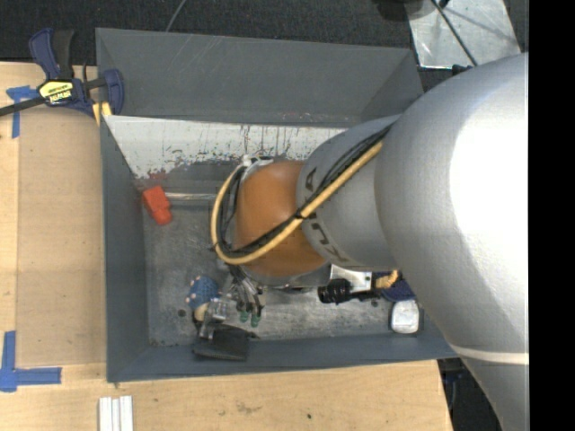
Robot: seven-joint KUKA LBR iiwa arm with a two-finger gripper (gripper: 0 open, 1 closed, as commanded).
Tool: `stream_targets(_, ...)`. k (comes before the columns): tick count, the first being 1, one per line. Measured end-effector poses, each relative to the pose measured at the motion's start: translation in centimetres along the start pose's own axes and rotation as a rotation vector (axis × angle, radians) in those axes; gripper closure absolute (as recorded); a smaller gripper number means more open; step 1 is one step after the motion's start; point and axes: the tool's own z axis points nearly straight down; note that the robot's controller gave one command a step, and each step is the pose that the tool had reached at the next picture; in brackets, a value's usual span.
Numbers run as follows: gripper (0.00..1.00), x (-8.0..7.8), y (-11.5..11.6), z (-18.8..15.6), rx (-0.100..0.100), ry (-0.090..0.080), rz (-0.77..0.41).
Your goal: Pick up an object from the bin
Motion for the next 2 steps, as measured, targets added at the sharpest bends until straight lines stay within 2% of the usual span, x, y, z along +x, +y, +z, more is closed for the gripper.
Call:
stream_targets(1, 1.0, -0.2, 0.1, -0.2, -0.002, -0.008, 0.001)
stream_targets(2, 1.0, -1.5, -0.3, -13.1, 0.004, 0.001, -0.15)
